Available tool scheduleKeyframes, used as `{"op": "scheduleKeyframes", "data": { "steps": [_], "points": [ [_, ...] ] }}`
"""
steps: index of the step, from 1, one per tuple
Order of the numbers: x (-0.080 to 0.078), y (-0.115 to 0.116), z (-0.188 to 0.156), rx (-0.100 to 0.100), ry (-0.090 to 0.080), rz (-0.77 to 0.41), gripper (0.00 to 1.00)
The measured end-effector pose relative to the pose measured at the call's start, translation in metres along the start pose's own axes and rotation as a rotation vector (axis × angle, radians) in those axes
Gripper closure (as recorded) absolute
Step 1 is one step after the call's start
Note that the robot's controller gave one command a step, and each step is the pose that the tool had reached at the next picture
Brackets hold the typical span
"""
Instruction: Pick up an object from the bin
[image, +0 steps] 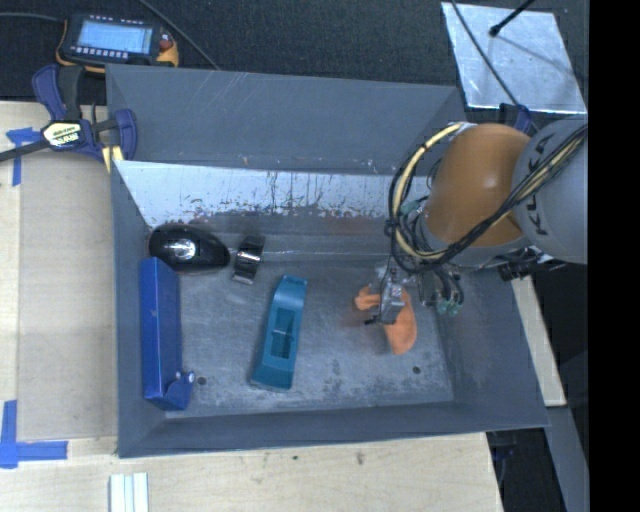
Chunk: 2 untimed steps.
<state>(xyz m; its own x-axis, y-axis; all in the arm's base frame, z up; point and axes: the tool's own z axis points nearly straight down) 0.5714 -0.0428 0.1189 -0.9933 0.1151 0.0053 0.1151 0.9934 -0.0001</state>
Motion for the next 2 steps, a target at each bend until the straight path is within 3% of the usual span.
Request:
{"op": "scheduleKeyframes", "data": {
  "steps": [1,2],
  "points": [
    [-0.02,-0.014,-0.063,0.0,-0.007,-0.038,1.0],
    [-0.024,-0.019,-0.078,0.001,-0.008,-0.045,1.0]
  ]
}}
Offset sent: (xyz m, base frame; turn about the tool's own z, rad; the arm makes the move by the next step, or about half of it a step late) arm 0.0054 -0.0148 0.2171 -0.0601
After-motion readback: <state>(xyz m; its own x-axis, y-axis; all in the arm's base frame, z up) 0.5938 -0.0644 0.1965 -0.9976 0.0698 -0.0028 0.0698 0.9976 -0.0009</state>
